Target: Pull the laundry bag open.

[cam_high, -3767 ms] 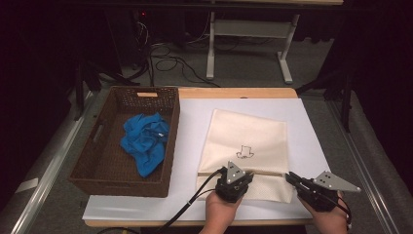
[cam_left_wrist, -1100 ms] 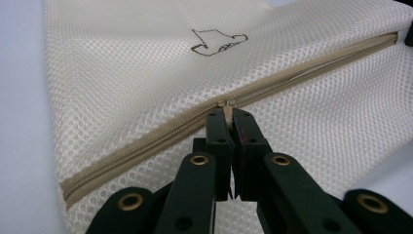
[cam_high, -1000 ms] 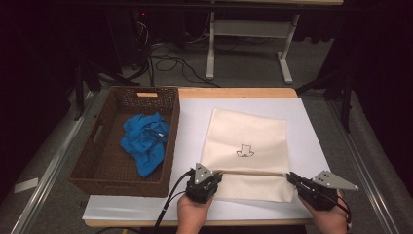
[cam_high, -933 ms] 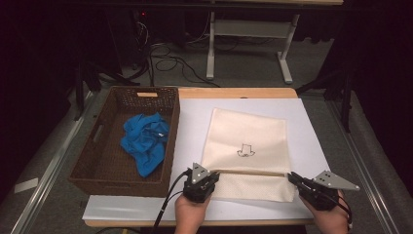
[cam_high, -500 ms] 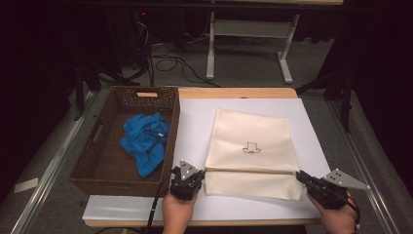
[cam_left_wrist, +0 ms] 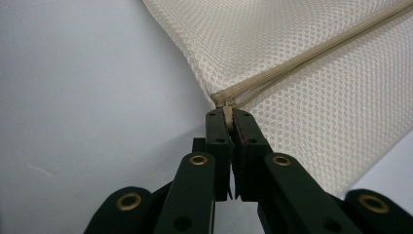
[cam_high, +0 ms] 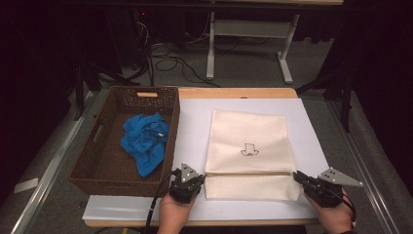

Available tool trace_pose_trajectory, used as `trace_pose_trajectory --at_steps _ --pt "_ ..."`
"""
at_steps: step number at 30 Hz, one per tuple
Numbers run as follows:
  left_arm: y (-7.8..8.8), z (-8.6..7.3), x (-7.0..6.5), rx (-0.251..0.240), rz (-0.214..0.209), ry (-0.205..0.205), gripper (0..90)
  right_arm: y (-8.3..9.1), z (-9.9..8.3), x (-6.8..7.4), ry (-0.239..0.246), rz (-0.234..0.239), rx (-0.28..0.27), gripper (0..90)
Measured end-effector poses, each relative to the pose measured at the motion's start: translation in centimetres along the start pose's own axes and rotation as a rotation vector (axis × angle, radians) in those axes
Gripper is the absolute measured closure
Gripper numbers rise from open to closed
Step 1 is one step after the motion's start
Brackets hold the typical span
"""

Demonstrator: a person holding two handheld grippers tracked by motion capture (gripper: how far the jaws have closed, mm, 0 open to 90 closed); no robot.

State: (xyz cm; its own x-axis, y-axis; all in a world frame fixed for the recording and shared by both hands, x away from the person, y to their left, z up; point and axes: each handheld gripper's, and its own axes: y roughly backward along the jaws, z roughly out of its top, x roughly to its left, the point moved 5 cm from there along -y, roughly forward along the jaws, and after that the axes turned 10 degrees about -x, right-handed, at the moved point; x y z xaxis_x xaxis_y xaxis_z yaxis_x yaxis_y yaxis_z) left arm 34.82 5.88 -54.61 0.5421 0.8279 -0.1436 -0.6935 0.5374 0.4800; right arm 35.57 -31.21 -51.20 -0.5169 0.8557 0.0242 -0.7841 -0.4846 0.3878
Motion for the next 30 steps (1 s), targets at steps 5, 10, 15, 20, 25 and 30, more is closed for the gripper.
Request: trace_pose_trajectory --at_steps 5,10,15,20,25,30 --pt "-1.0 -0.2 0.5 0.003 -0.009 0.034 86.4 -0.6 -0.8 0.0 -0.009 -0.008 0.046 84.4" --pt "-1.3 -0.1 0.4 -0.001 -0.006 0.011 86.2 -0.9 -1.7 -0.2 -0.031 -0.002 0.097 83.2" --pt "-1.3 -0.2 0.5 0.004 0.003 0.002 85.2 -1.1 -2.3 -0.1 -0.046 0.014 0.132 82.3" --pt "-1.3 -0.3 0.6 0.006 0.014 0.015 83.8 -1.0 -2.6 0.0 -0.053 0.020 0.143 81.6" --pt "-1.3 -0.4 0.7 0.005 0.026 0.021 80.2 -1.1 -2.8 -0.1 -0.059 0.022 0.143 81.1" --pt "-1.1 -0.4 0.8 -0.007 0.042 0.032 69.9 -1.0 -2.8 -0.1 -0.059 0.016 0.152 77.7"
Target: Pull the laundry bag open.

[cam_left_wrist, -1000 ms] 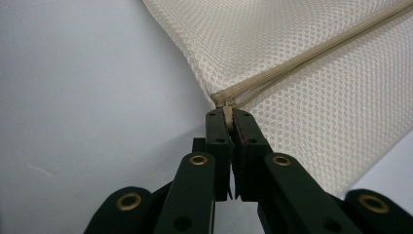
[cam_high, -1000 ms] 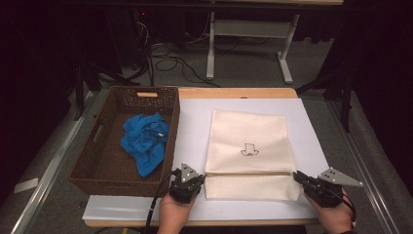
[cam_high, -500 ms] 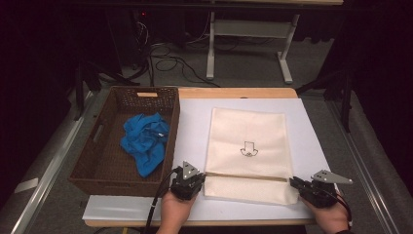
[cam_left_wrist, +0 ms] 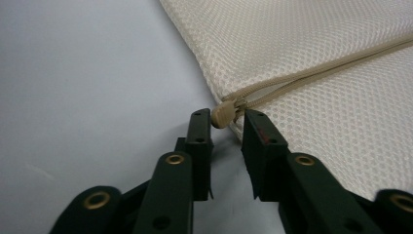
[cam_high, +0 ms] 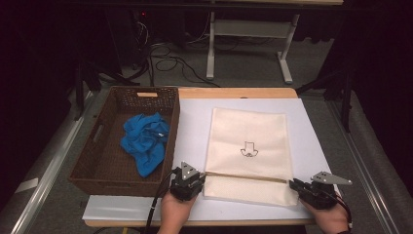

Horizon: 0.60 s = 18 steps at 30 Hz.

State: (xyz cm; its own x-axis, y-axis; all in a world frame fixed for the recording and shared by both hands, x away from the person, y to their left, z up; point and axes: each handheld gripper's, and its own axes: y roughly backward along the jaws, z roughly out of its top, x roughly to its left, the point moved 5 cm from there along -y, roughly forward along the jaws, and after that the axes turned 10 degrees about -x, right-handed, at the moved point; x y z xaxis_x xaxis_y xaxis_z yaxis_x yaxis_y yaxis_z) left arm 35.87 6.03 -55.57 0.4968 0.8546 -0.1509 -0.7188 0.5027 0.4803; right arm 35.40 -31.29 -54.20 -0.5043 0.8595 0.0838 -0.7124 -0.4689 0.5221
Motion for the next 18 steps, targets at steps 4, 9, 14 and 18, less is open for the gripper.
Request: trace_pose_trajectory --at_steps 4,9,14,18 --pt "0.3 0.2 -0.1 -0.021 0.002 -0.003 62.2 0.4 0.4 -0.1 -0.008 -0.005 -0.034 71.3" --pt "0.5 0.5 -0.6 -0.055 -0.005 -0.024 53.6 1.1 1.2 0.2 0.025 -0.010 -0.105 60.6" --pt "0.6 0.9 -1.9 -0.089 0.007 -0.104 45.3 1.3 1.8 0.5 0.077 -0.002 -0.170 51.4" --pt "0.6 1.2 -2.4 -0.117 0.022 -0.127 35.4 1.2 1.9 0.5 0.084 0.001 -0.187 44.2"
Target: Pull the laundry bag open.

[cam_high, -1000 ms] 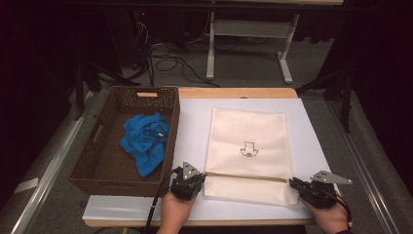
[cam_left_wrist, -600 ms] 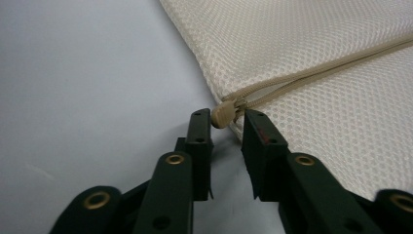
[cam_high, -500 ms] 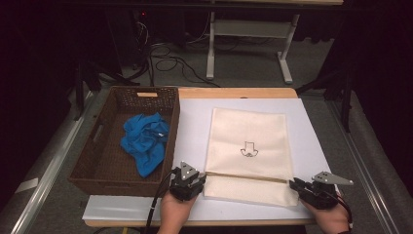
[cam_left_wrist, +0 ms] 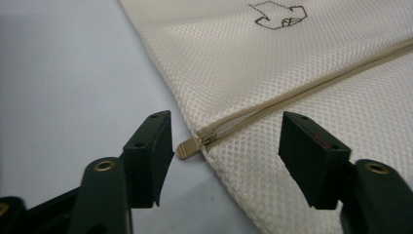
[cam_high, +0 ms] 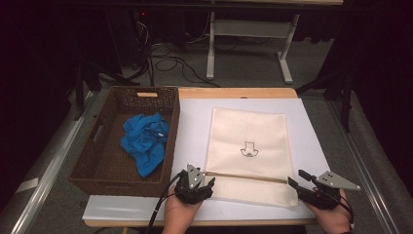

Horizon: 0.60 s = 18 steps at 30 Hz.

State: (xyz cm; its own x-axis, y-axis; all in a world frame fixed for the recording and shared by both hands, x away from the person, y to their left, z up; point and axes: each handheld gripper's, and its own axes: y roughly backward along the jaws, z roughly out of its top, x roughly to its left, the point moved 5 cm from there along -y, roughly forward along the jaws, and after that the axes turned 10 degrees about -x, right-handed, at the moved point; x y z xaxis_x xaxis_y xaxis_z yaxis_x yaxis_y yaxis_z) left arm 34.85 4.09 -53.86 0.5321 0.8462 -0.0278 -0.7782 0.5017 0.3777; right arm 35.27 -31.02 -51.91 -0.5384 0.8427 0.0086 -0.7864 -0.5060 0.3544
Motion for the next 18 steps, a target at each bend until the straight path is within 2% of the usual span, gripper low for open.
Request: trace_pose_trajectory --at_steps 2,4,5,9,15,18 --pt "0.0 0.1 -0.1 -0.002 -0.005 -0.015 32.7 0.0 0.2 -0.2 -0.011 0.000 -0.016 39.4" --pt "0.2 0.3 -0.2 -0.008 -0.004 -0.025 29.8 0.1 0.5 -0.3 -0.014 -0.001 -0.031 39.6" --pt "0.3 0.4 -0.3 -0.008 -0.012 -0.016 28.7 0.1 0.5 -0.2 -0.020 -0.002 -0.034 39.8" --pt "0.8 1.0 -0.5 -0.008 -0.057 0.010 31.7 0.0 0.5 -0.1 -0.025 -0.018 -0.019 27.8" --pt "0.7 1.2 -0.6 0.007 -0.076 0.023 25.3 -0.3 0.4 0.1 -0.017 -0.007 -0.007 16.8" --pt "0.7 1.4 -0.7 -0.001 -0.077 0.034 25.7 -0.2 0.3 0.3 -0.014 -0.005 0.001 15.2"
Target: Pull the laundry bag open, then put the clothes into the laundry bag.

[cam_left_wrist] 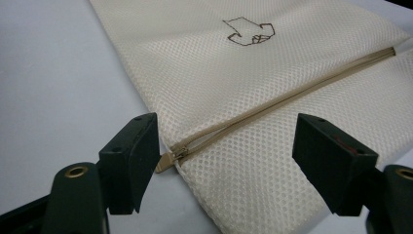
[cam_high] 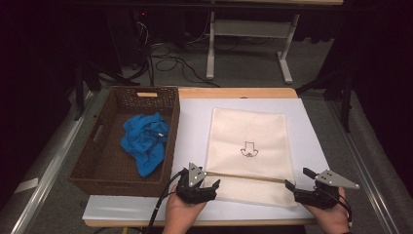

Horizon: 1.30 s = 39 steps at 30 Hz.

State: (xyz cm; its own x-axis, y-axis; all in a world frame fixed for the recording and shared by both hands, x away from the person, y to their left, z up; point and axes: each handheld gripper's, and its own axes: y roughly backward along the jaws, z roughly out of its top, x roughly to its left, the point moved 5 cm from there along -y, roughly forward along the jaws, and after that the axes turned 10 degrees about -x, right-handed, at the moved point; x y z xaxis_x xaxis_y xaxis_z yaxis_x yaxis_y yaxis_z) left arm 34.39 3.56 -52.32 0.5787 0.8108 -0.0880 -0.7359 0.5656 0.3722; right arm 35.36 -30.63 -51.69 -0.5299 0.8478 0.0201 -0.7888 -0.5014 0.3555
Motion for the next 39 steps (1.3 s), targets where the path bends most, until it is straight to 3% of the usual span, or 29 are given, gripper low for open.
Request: trace_pose_trajectory --at_steps 8,16,22,26,30,39 --pt "-0.5 -0.1 -0.2 0.022 -0.050 0.013 23.3 0.1 0.5 0.1 0.014 -0.001 -0.028 10.0" --pt "-0.2 1.1 0.2 0.007 -0.040 -0.010 18.0 0.3 0.9 0.4 0.017 0.003 -0.038 5.3" --pt "0.0 2.2 0.3 -0.034 -0.024 -0.011 14.7 0.2 1.1 0.5 0.008 0.007 -0.045 2.7" --pt "0.2 2.4 0.0 -0.018 -0.032 -0.011 8.1 -0.1 0.9 0.5 0.007 0.007 -0.032 1.9" --pt "0.9 2.8 0.1 -0.035 -0.014 -0.005 0.7 -0.1 0.8 0.3 0.006 -0.002 -0.026 1.7" --pt "1.8 4.5 0.0 -0.082 -0.003 -0.023 0.3 0.3 1.0 0.4 0.007 -0.005 -0.033 1.7"
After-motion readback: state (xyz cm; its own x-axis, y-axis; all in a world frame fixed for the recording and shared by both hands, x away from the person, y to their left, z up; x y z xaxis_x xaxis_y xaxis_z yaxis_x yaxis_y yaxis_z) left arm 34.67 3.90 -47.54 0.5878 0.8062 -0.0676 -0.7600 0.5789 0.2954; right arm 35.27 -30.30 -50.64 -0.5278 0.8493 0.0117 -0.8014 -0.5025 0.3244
